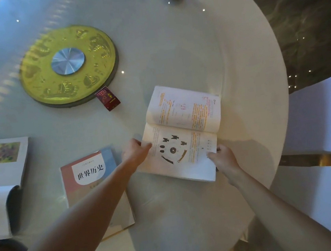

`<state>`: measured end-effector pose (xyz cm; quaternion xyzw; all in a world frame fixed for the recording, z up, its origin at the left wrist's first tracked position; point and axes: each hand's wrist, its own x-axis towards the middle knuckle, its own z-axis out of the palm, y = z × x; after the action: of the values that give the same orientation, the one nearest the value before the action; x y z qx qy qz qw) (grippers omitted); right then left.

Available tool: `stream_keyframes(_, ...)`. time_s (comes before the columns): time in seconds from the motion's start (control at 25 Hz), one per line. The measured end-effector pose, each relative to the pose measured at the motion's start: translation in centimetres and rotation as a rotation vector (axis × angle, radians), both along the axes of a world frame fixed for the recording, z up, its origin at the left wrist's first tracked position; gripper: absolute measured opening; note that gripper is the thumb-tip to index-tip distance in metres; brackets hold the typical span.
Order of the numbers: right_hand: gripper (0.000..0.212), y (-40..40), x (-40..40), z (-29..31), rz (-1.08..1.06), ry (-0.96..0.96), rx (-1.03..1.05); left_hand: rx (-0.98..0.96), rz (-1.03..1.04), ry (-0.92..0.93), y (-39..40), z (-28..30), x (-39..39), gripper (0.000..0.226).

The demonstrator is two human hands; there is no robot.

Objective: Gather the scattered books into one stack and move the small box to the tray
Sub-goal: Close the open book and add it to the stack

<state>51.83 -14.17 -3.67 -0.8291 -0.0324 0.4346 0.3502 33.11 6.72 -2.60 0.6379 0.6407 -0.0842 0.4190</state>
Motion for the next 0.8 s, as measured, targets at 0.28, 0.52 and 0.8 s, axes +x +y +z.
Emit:
stream_keyframes(0.28, 0.046, 0.1, 0.8, 3.4, -0.065, 0.060, 0.308, -0.155, 0.236, -0.217, 0.1, 0.7, -2.1, 0.018)
stream_keyframes(0.52, 0.026, 0.7, 2.4, 5.3, -0.300, 0.356, 0.430, -0.430, 0.507, -0.647, 1.9, 3.7, -3.1, 0.013)
stream_keyframes(0.8, 0.026, 2.0, 3.2, 4.2, -0.201, 0.238, 0.348, -0.506, 0.534, -0.744, 2.6, 3.4, 0.3, 0.033)
